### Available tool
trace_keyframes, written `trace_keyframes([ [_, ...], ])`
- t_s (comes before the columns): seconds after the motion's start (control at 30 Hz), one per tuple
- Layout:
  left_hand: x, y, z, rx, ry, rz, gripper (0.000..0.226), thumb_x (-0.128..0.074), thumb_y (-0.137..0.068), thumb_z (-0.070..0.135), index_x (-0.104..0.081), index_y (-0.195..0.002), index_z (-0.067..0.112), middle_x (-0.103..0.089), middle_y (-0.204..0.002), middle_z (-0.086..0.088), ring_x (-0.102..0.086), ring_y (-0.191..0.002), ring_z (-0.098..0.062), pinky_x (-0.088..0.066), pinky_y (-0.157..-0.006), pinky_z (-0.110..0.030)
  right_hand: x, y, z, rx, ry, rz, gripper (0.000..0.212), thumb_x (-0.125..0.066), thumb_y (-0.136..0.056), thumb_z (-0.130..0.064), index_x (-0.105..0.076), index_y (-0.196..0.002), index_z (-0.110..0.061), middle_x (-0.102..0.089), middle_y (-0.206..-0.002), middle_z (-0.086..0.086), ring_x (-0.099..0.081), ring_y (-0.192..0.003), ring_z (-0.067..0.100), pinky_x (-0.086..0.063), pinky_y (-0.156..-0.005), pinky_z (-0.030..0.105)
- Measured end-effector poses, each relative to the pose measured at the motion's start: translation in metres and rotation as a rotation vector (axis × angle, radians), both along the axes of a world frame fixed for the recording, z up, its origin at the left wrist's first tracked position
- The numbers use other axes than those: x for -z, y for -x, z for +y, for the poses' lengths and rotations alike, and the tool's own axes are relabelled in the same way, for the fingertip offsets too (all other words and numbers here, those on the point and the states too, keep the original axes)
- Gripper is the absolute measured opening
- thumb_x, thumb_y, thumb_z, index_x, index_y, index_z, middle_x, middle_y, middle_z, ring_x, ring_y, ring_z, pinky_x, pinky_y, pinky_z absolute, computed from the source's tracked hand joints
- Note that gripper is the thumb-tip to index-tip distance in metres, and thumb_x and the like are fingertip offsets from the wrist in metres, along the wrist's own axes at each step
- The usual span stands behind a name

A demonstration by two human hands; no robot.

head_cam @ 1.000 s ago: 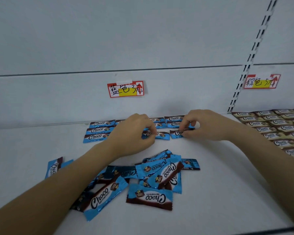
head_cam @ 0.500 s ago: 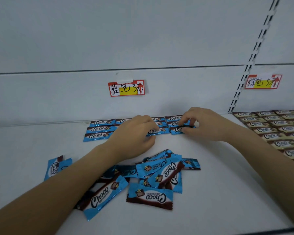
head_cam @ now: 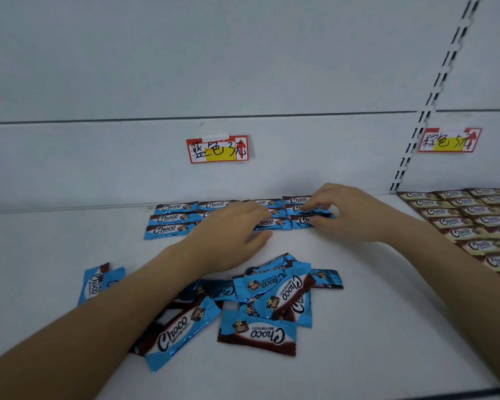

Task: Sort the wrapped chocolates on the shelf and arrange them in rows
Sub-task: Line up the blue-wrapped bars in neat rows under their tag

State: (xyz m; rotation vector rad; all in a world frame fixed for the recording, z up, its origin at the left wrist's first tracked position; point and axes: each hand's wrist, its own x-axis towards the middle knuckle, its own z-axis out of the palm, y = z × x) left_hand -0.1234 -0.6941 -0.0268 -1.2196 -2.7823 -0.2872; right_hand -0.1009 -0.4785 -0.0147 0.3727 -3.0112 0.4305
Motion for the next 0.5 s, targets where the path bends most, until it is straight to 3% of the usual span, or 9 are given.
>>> trace_keyframes([
  [0.13, -0.002, 0.0, 0.0, 0.065, -0.021, 0.028, 0.038, -0.035, -0.098, 0.032, -0.047, -0.132, 0.022, -0.048, -0.137, 0.005, -0.039, -0.125, -0.009, -0.025, -0.104, -0.022, -0.003, -0.002, 0.001, 0.003, 0.034, 0.007, 0.019, -0.06, -0.086, -0.021, -0.068, -0.103, -0.026, -0.055, -0.105, -0.002, -0.048, -0.094, 0.01, -0.034, -0.081, 0.021],
  [0.33, -0.004, 0.002, -0.002, 0.05, -0.036, 0.049, 0.036, -0.039, -0.097, 0.03, -0.049, -0.131, 0.023, -0.048, -0.135, 0.005, -0.04, -0.122, -0.009, -0.028, -0.101, -0.023, -0.003, -0.002, 0.0, -0.003, 0.039, 0.022, 0.018, -0.061, -0.086, -0.022, -0.067, -0.102, -0.027, -0.055, -0.105, -0.002, -0.047, -0.089, 0.008, -0.032, -0.077, 0.019],
  [0.43, -0.02, 0.005, -0.01, -0.001, -0.094, 0.024, 0.027, -0.046, -0.094, 0.027, -0.059, -0.117, 0.022, -0.056, -0.119, 0.004, -0.048, -0.105, -0.008, -0.036, -0.091, -0.022, -0.009, -0.009, -0.004, -0.039, 0.179, 0.019, 0.015, -0.064, -0.083, -0.022, -0.065, -0.091, -0.034, -0.059, -0.098, -0.006, -0.052, -0.083, 0.006, -0.038, -0.078, 0.021],
  [0.5, -0.033, 0.006, -0.019, -0.001, -0.108, -0.035, 0.018, -0.052, -0.092, 0.025, -0.063, -0.105, 0.022, -0.059, -0.104, 0.007, -0.051, -0.086, -0.001, -0.038, -0.077, -0.012, -0.013, -0.015, -0.013, -0.092, 0.259, -0.047, 0.016, -0.066, -0.082, -0.024, -0.064, -0.084, -0.039, -0.062, -0.092, -0.013, -0.056, -0.082, 0.006, -0.045, -0.076, 0.022],
])
